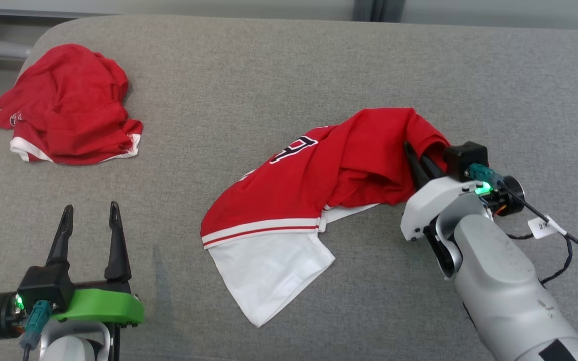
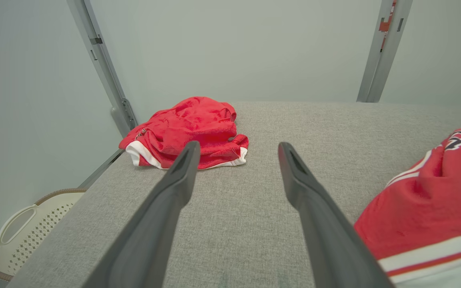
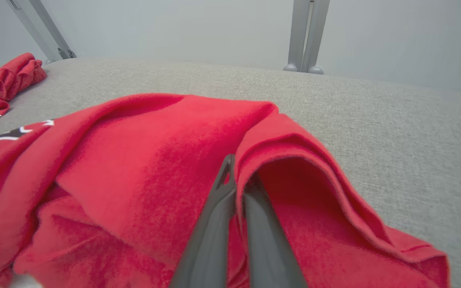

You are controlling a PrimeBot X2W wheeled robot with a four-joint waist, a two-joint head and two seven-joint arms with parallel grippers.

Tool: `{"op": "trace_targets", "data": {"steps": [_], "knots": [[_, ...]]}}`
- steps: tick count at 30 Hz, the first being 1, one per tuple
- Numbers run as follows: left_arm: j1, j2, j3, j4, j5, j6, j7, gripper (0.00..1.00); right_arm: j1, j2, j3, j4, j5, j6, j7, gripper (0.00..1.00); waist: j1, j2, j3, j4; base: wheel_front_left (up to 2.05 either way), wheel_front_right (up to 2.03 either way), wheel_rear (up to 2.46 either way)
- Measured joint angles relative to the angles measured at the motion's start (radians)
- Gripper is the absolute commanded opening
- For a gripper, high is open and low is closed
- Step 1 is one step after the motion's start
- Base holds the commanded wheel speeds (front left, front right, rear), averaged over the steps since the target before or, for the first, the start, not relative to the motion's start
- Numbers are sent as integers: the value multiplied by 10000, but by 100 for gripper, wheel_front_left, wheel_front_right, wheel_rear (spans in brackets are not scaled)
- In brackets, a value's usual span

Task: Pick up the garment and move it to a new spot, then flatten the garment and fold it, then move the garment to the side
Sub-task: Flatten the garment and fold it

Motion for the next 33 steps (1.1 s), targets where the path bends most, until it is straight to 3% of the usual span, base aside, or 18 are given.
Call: {"op": "trace_targets", "data": {"steps": [13,21,31,32,33], "knots": [[762,-12,268,-56,84,-33,0,100,3771,-892,307,-4094,1012,0,-2,0,0,0,-835,-894,0,0,0],[966,-15,253,-79,88,-40,0,100,5884,-1398,-58,-5476,1592,0,12,0,0,0,-1160,-1501,0,0,0],[1086,-15,234,-128,58,-31,0,100,7399,-2242,-1480,-6564,1883,0,1321,0,0,0,-1268,-1983,0,0,0],[1087,-19,209,-121,29,-29,0,100,7450,-2299,-1557,-6548,1766,0,1457,7,0,1,-1259,-2011,0,0,0],[1086,-19,199,-119,10,-27,0,100,7481,-2268,-1670,-6579,1689,0,1425,76,0,1,-1251,-2033,0,0,0]]}}
